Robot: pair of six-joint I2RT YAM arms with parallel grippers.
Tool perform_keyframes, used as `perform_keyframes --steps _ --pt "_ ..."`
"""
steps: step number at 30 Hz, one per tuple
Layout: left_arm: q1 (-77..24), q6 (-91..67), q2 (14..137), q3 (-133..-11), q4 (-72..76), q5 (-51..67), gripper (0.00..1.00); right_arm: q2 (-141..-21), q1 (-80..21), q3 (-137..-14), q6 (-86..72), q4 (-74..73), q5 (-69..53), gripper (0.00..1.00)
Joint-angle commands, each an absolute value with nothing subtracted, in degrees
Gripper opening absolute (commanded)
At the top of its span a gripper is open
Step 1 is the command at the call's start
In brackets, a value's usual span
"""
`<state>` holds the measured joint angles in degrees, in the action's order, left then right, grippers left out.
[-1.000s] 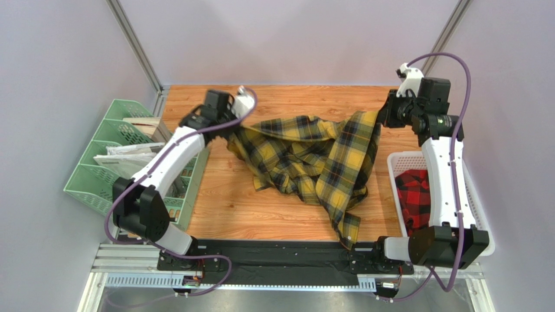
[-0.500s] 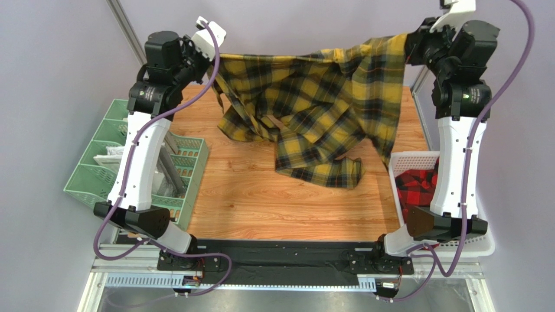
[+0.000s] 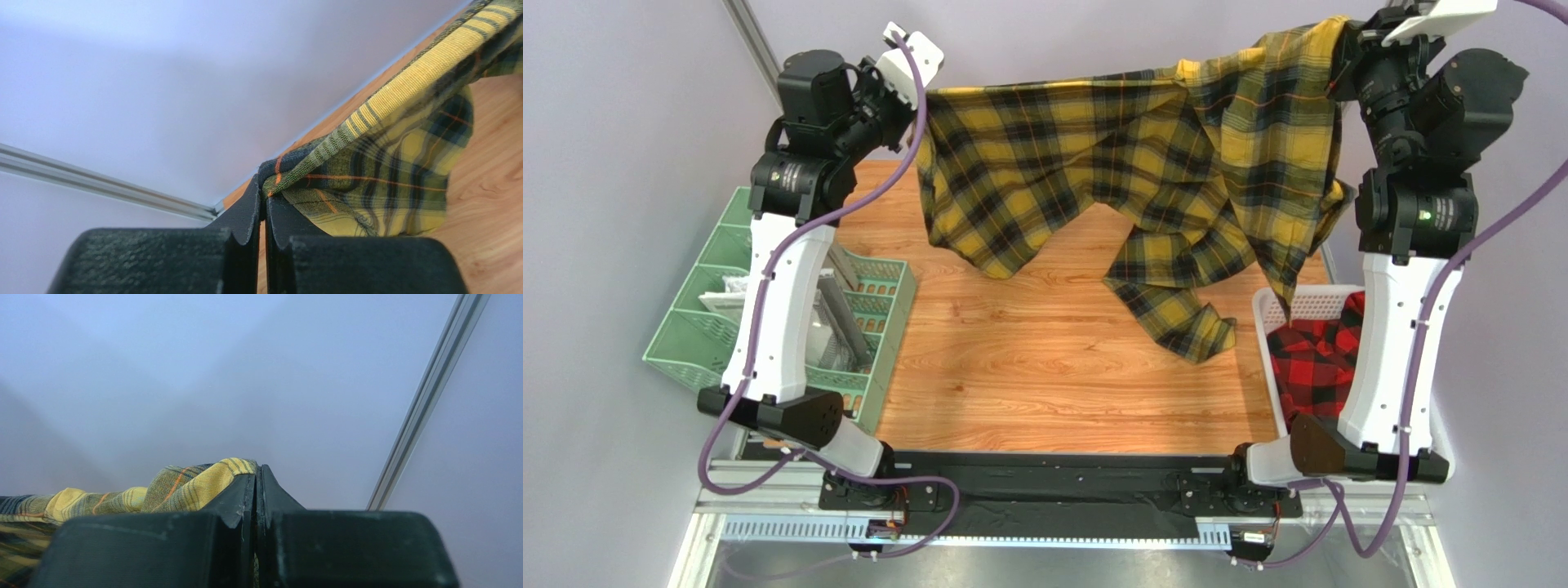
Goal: Fold and stack the long sleeve shirts
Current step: Flatten the shirt out
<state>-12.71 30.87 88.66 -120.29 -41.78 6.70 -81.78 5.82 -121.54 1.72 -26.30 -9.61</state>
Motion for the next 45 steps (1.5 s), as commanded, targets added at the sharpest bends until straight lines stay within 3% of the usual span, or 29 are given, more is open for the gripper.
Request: perform_keyframes --steps 1,9,17,20,23,33,36,40,44,45 --pt "-12.04 29.53 78.44 -119.2 -41.31 13.43 0.0 -72.19 6.42 -121.64 4.74 -22.15 -8.7 0.0" --pt "-11.95 27.78 55.92 -103.54 -31.65 16.08 0.0 -56.26 6.42 -118.91 10.28 -22.06 -5.89 0.0" --pt "-12.04 24.61 54.13 -114.5 -29.44 14.33 0.0 -54.75 6.42 -129.97 12.47 -17.58 -4.13 0.0" --pt "-12.04 26.71 58.52 -120.92 -32.85 13.1 0.0 -59.75 6.42 -134.56 17.2 -17.49 -5.27 0.0" --pt "-12.04 28.47 62.75 -122.26 -35.67 11.43 0.0 -63.54 6.42 -130.1 19.59 -16.7 -6.32 0.0" --pt "-12.04 31.11 67.31 -87.67 -25.06 13.71 0.0 -73.99 5.45 -100.04 15.55 -9.68 -17.83 0.0" --pt "-11.95 30.67 74.32 -84.21 -21.28 14.15 0.0 -81.26 3.88 -95.9 16.52 -7.3 -17.58 0.0" --pt "-11.95 31.37 87.77 -87.53 -19.43 14.33 0.0 -93.23 1.67 -97.9 18.19 -5.8 -16.53 0.0" --pt "-11.52 34.01 107.42 -99.19 -22.39 9.06 0.01 -107.55 -1.48 -109.22 20.65 -10.36 -12.06 0.22" --pt "-11.25 33.75 111.06 -108.1 -24.76 8.36 0.04 -110.01 -1.58 -113.16 21.0 -14.55 -9.43 0.24"
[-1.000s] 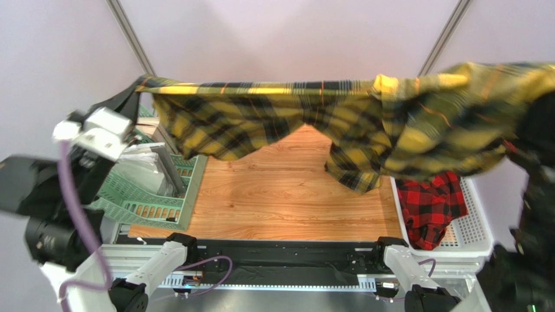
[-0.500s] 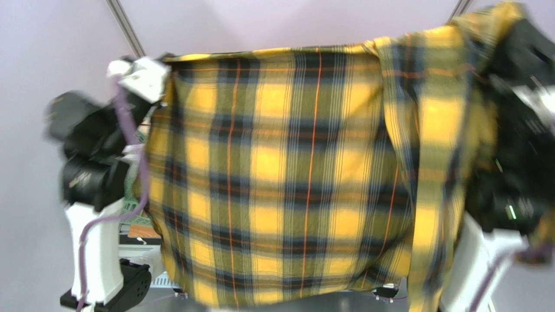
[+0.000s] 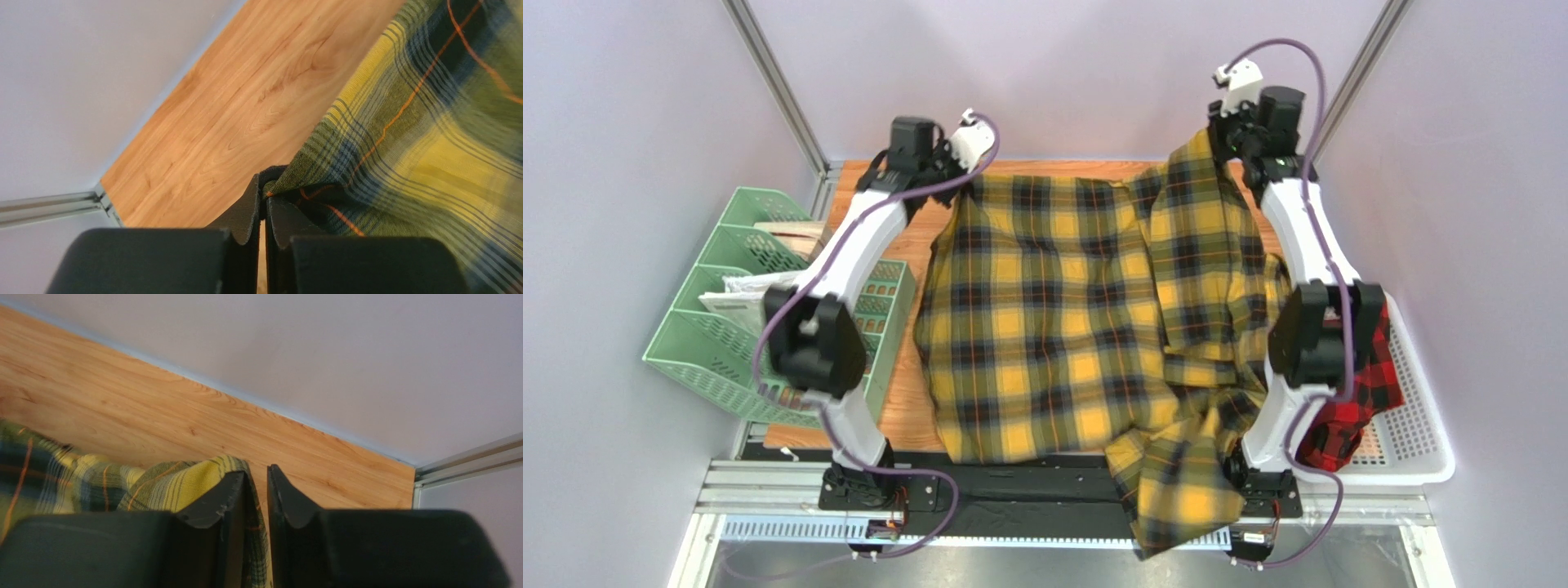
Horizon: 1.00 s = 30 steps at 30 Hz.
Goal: Fold and stack the long sleeve shirts
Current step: Flatten the shirt out
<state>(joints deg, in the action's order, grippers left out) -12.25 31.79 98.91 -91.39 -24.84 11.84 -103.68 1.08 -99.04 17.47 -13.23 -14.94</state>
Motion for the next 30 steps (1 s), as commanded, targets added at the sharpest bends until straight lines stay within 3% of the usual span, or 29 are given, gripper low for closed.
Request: perform_keyframes --steps 1,2,4,5,7,8,9,10,15,23,30 --pt "-10.81 33.49 114.66 -113.15 -29.66 6.7 0.09 -115.26 -1.67 -120.6 21.01 -17.03 -8.45 0.27" --pt "-10.81 33.31 120.96 -123.21 -32.66 5.29 0.18 -117.23 -1.67 -125.11 20.4 -19.57 -7.39 0.43" --pt "-10.64 32.87 126.01 -132.67 -41.17 2.39 0.27 -121.18 -1.67 -132.07 19.95 -27.49 -3.88 0.57" --pt "-10.46 32.09 127.51 -136.8 -42.87 2.37 0.4 -121.29 -1.58 -136.01 20.47 -29.68 -3.26 0.72" --pt "-10.37 30.94 126.13 -135.89 -44.82 4.2 0.49 -120.07 -1.5 -135.54 21.09 -33.83 -2.64 0.79" --pt "-10.37 30.76 122.47 -131.01 -44.74 5.7 0.63 -116.84 -1.58 -131.52 21.7 -34.19 -2.55 0.88" --pt "-10.37 30.07 120.43 -128.17 -44.65 7.37 0.65 -115.15 -1.67 -128.7 22.14 -34.8 -2.98 0.97" --pt "-10.55 29.62 118.5 -125.53 -44.91 10.52 0.66 -113.4 -1.67 -126.5 22.24 -35.24 -3.16 0.99" --pt "-12.04 28.83 108.56 -108.57 -49.39 20.9 0.64 -107.14 -1.58 -121.56 17.95 -48.82 -9.2 0.95" --pt "-14.59 30.93 103.27 -90.81 -52.2 22.94 0.55 -101.16 -1.5 -103.47 13.19 -61.08 -21.0 0.64" --pt "-17.22 36.64 104.06 -84.03 -55.63 20.05 0.52 -97.21 -1.58 -84.74 11.69 -59.68 -23.64 0.58"
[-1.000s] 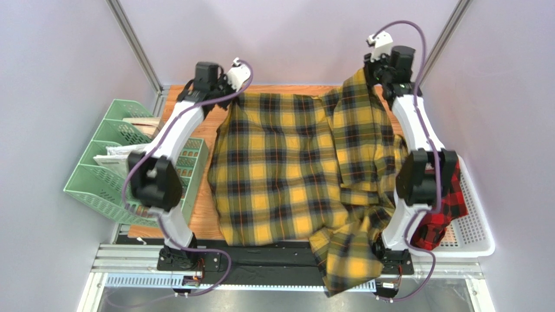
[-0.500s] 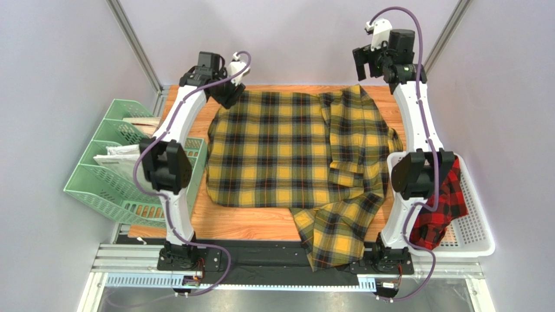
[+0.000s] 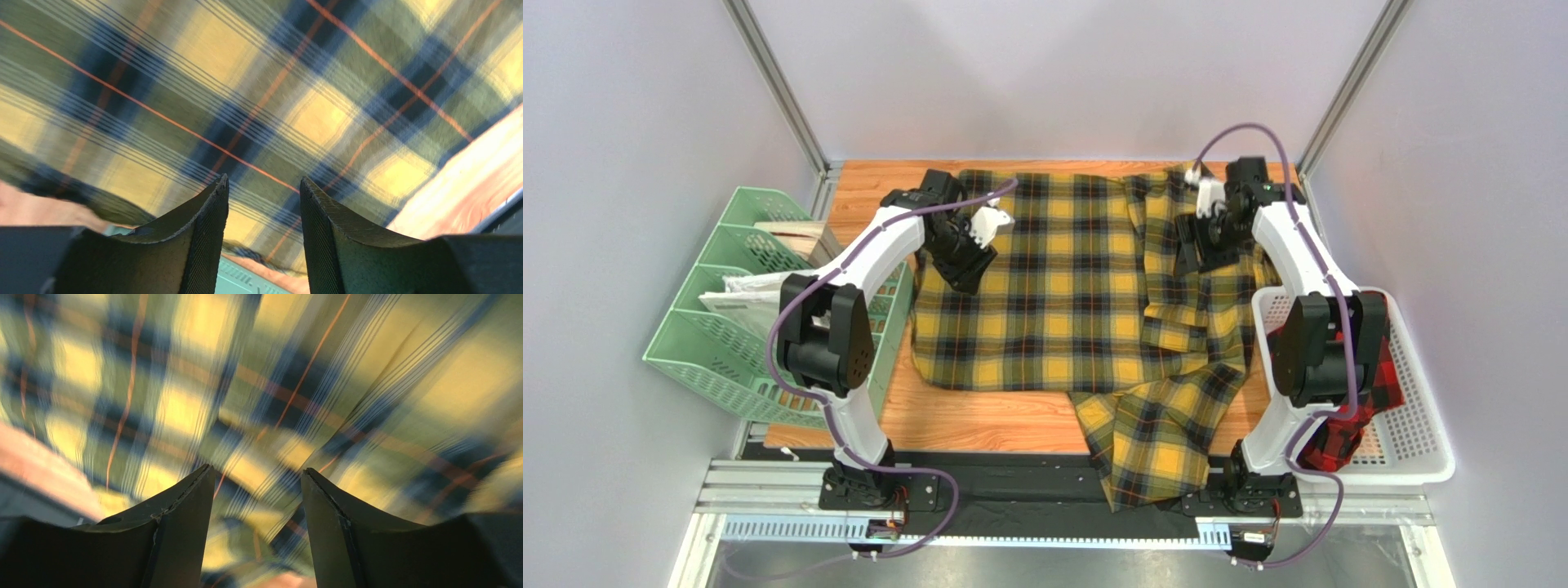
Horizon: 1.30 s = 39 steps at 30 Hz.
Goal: Fold and stack the long sleeve shirts
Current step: Flatten the shirt out
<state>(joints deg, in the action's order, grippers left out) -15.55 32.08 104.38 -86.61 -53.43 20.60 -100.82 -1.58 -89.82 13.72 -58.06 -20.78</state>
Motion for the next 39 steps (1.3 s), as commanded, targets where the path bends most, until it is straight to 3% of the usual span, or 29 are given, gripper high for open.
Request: perform_keyframes --steps 1,7,14,19,30,39 --pt "-17.66 37.26 104.32 -83.07 -55.72 18.99 0.5 -97.47 -1.58 -83.77 11.78 -59.59 -23.47 0.56" --pt "-20.3 39.29 105.03 -77.79 -55.99 15.73 0.49 -98.61 -1.58 -77.79 10.64 -57.92 -22.33 0.56" --pt "-20.3 39.2 105.03 -76.91 -56.16 15.03 0.5 -98.17 -1.58 -71.46 7.56 -54.23 -18.2 0.7" --pt "-20.3 38.85 104.68 -77.26 -56.16 16.87 0.51 -100.1 -1.58 -70.84 6.5 -52.56 -14.69 0.74" --pt "-19.34 39.2 106.25 -83.76 -55.46 20.13 0.5 -105.2 -1.23 -70.49 4.13 -50.89 -16.96 0.7" --pt "-21.0 41.66 110.66 -76.38 -53.97 11.96 0.34 -108.54 -1.32 -68.03 7.9 -54.75 -15.12 0.66"
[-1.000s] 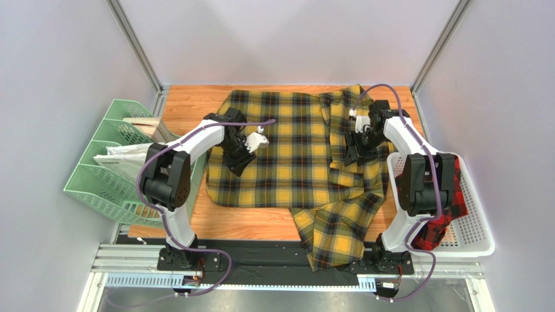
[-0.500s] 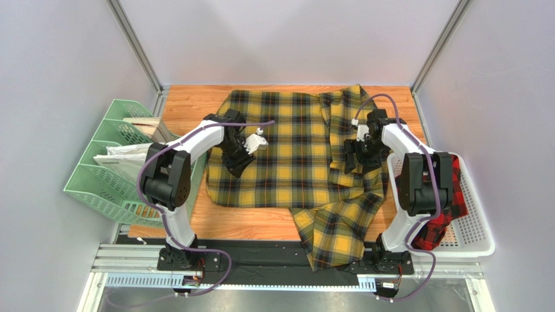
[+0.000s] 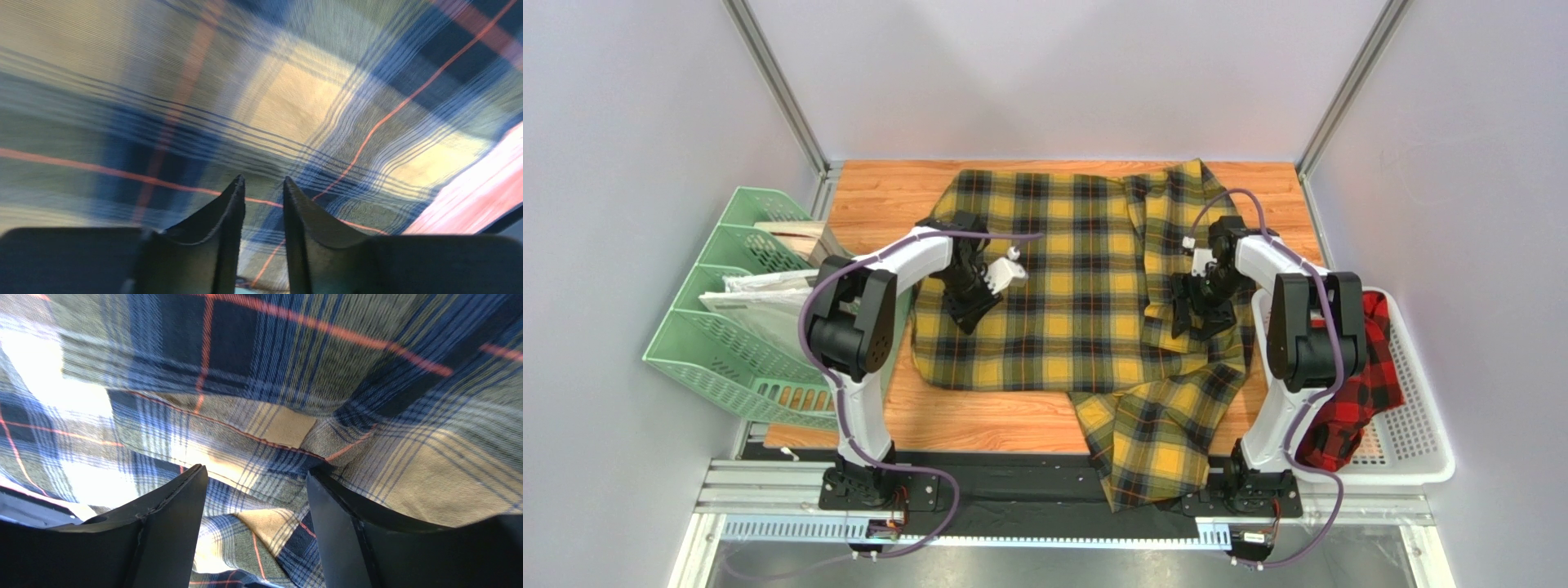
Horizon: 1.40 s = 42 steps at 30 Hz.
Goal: Fold and stack the long sleeve shirts
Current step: Flatten the shirt out
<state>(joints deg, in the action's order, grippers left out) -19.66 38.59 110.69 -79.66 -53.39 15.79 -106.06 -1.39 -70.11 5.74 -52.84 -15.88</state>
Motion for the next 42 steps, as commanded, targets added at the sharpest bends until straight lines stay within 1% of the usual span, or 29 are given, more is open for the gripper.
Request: perform_keyframes --steps 1,6,11,12,14,18,21,26,34,37,40,41,42 --pt "-21.44 41.83 109.87 -74.9 -54.57 11.34 0.29 -108.81 -1.41 -67.59 8.95 -55.28 -15.12 0.66" --pt "-25.31 44.38 106.18 -69.53 -58.8 8.09 0.2 -108.55 -1.84 -66.8 11.68 -59.32 -16.26 0.65" --pt "-27.16 46.23 100.82 -63.99 -63.36 8.7 0.18 -105.31 -3.07 -63.38 13.62 -62.83 -18.71 0.64" --pt "-27.16 46.23 99.77 -63.29 -63.98 9.57 0.18 -104.6 -3.34 -62.76 13.45 -62.75 -18.89 0.62" --pt "-27.16 45.79 98.88 -62.93 -65.29 10.54 0.19 -103.54 -3.43 -65.02 13.19 -64.24 -18.81 0.62" --pt "-27.07 43.6 97.12 -64.85 -65.66 13.18 0.2 -101.61 -2.73 -68.99 10.65 -64.95 -17.23 0.69" --pt "-27.07 41.4 96.59 -66.79 -64.6 14.23 0.22 -99.33 -1.06 -68.21 7.4 -63.46 -16.53 0.73" --pt "-26.89 39.55 97.21 -69.08 -63.28 14.77 0.24 -98.7 -1.05 -66.36 3.79 -56.88 -15.29 0.73" --pt "-24.26 38.85 98.17 -72.51 -62.93 14.85 0.27 -102.91 -0.97 -63.9 0.88 -50.54 -15.03 0.7" --pt "-23.21 38.76 98.53 -73.74 -63.19 15.47 0.27 -103.18 -1.05 -63.81 0.88 -50.45 -17.48 0.65" --pt "-22.85 38.85 98.26 -74.97 -63.11 16.26 0.27 -102.4 -1.05 -64.07 1.49 -50.36 -19.95 0.47" --pt "-22.68 38.67 98.0 -75.41 -63.02 17.04 0.27 -101.35 -1.05 -64.42 2.19 -50.36 -20.91 0.37" --pt "-22.33 38.67 98.0 -76.45 -63.02 17.75 0.27 -100.82 -1.05 -64.86 2.72 -50.71 -21.53 0.31"
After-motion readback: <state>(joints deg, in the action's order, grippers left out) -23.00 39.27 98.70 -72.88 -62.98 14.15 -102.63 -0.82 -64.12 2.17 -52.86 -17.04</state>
